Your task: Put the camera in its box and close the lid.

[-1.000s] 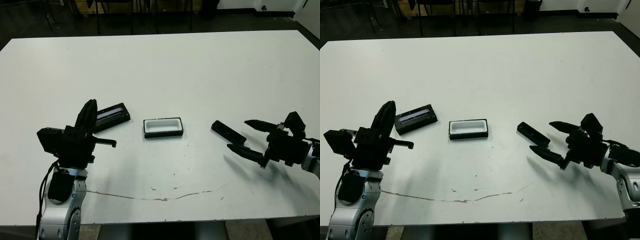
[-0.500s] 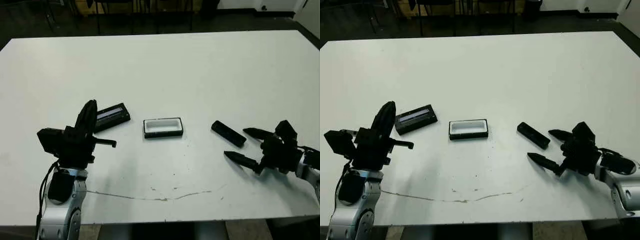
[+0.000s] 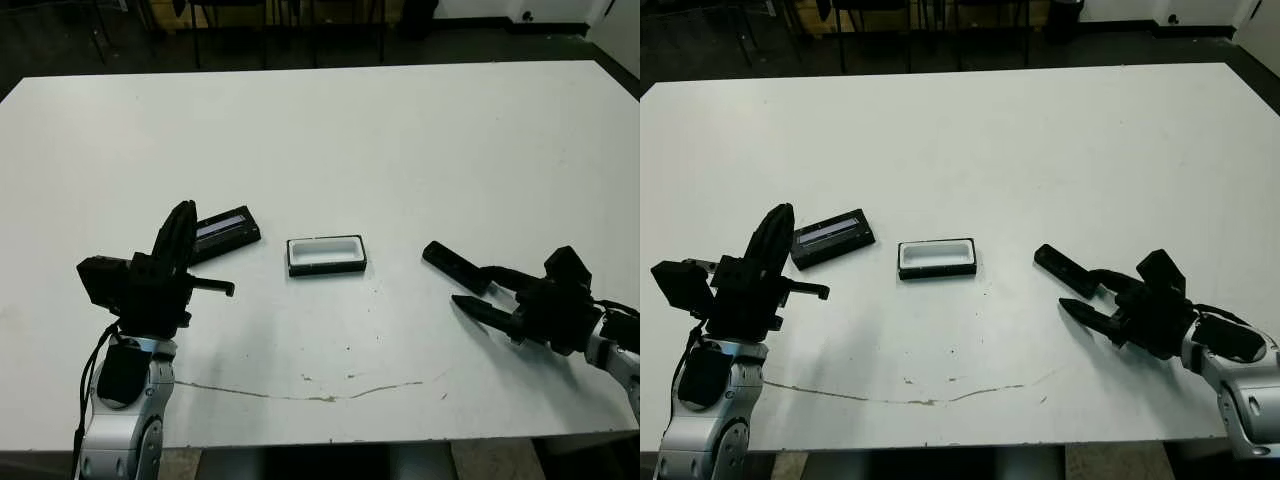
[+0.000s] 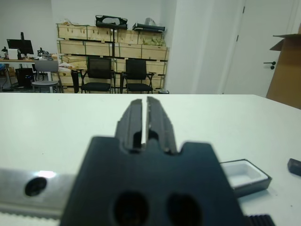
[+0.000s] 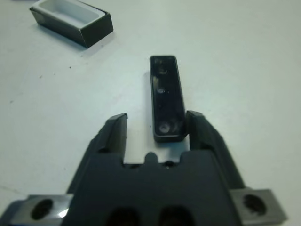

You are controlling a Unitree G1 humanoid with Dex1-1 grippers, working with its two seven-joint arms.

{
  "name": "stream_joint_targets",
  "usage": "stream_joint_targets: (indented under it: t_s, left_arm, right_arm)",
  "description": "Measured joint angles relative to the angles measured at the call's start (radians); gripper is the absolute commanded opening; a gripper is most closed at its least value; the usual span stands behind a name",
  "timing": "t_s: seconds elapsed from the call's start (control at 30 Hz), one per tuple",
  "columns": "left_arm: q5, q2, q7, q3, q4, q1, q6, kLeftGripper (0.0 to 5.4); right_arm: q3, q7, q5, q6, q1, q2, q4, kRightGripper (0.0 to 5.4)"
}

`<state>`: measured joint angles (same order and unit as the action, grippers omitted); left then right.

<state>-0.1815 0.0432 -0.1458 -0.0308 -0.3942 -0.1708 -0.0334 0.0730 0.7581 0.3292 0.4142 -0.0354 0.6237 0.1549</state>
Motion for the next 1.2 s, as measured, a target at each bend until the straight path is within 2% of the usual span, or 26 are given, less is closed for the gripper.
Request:
stream_joint_targets:
  t_s: [0.27,0.37,0.77,0.93,1.03,1.13,1.2]
  left_arm:
    - [0.001,0.000,0.000,0.000,0.001,0.000,0.000,0.00]
    - [0.001,0.000,0.001,0.000,0.001,0.000,0.000,0.00]
    - [0.002,0.000,0.001,0.000,0.000,0.003,0.001,0.00]
    - [0.001,0.000,0.000,0.002,0.001,0.004,0.001,0.00]
    - [0.003,0.001,0.000,0.002,0.000,0.004,0.001,0.00]
    - [0.004,0.001,0.000,0.003,-0.001,0.005,0.002,0.00]
    - [0.004,0.001,0.000,0.007,-0.001,0.004,0.002,0.00]
  right_arm:
    - [0.002,-0.024,0.000,0.013,-0.001,-0.004,-0.019,0.70]
    - [0.008,-0.022,0.011,0.039,-0.002,-0.004,-0.006,0.41]
    - [0.008,-0.013,0.005,0.042,0.004,-0.001,-0.005,0.38]
    - [0.030,-0.012,0.038,0.043,0.007,-0.006,0.019,0.38]
    - [0.052,0.024,0.071,0.037,0.052,-0.004,-0.004,0.38]
    - [0.070,0.122,0.122,-0.025,0.146,-0.008,-0.123,0.38]
    - [0.070,0.166,0.137,-0.040,0.203,-0.007,-0.159,0.37]
